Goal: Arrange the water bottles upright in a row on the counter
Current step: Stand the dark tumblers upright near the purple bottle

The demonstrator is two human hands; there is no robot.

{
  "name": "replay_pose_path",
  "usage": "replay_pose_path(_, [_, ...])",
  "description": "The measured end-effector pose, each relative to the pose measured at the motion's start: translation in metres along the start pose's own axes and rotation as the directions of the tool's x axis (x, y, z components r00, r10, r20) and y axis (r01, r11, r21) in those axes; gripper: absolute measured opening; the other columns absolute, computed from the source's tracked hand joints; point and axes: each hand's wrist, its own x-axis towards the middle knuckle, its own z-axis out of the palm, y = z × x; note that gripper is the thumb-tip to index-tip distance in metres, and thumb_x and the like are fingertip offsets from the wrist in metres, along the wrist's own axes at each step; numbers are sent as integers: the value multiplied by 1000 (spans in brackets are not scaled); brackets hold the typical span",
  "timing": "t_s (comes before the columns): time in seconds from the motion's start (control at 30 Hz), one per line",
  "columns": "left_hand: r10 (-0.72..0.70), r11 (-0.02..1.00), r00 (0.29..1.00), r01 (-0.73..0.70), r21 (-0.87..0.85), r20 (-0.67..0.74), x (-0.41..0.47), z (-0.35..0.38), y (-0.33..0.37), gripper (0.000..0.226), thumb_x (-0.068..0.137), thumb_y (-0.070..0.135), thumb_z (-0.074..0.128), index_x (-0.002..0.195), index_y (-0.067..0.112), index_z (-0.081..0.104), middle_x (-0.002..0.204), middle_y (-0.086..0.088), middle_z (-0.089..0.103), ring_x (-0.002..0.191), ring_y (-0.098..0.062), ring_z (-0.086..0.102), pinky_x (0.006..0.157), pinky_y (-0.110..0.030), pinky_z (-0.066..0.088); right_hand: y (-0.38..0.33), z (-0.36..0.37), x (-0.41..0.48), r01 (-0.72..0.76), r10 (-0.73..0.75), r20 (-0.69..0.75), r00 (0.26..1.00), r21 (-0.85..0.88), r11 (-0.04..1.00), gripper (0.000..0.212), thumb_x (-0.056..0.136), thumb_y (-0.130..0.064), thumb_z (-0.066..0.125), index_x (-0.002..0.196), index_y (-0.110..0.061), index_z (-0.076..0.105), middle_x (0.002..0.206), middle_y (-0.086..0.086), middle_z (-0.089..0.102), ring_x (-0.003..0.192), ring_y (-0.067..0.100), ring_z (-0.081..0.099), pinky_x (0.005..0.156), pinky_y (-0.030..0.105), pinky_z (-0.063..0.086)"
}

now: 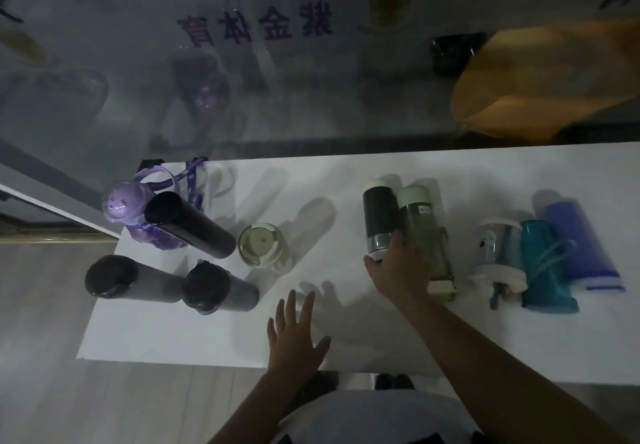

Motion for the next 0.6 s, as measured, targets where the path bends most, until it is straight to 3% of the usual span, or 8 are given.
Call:
replay_pose_path(0.1, [-18,1000,1000,19,-4,13,1,1,-18,86,88,61,49,151,38,-5,163,-2,-12,150,-30,-7,121,-52,9,-13,15,6,-92,91,-8,996,-37,995,87,80,-48,64,146,-8,24,136,21,46,118,42,47,93,51,45])
replay_pose_path(0.33, [78,997,995,-77,-17,68,-1,5,-37,87,88,55,48,151,37,-8,163,-3,-15,149,-28,-12,121,-52,5,-37,38,-5,-96,93,-54,994,-60,994,87,84,-38,62,152,-17,12,136,21,41,112,39,50,83,45,47])
replay_pose_path(0.5, [153,988,985,-152,-24,76,8,6,-48,85,88,54,47,152,36,-5,163,-3,-13,149,-28,-11,121,-50,1,-40,32,-4,-60,61,-12,998,75,995,88,75,-25,70,150,-23,23,134,15,43,114,36,45,84,39,40])
replay_pose_path(0.6, [198,980,976,-199,2,95,16,3,-54,83,89,52,46,152,35,-5,162,-4,-16,149,-31,-14,120,-53,0,-51,11,-5,23,-15,-61,998,136,990,85,66,-26,75,141,-27,36,129,9,47,111,33,45,87,42,46])
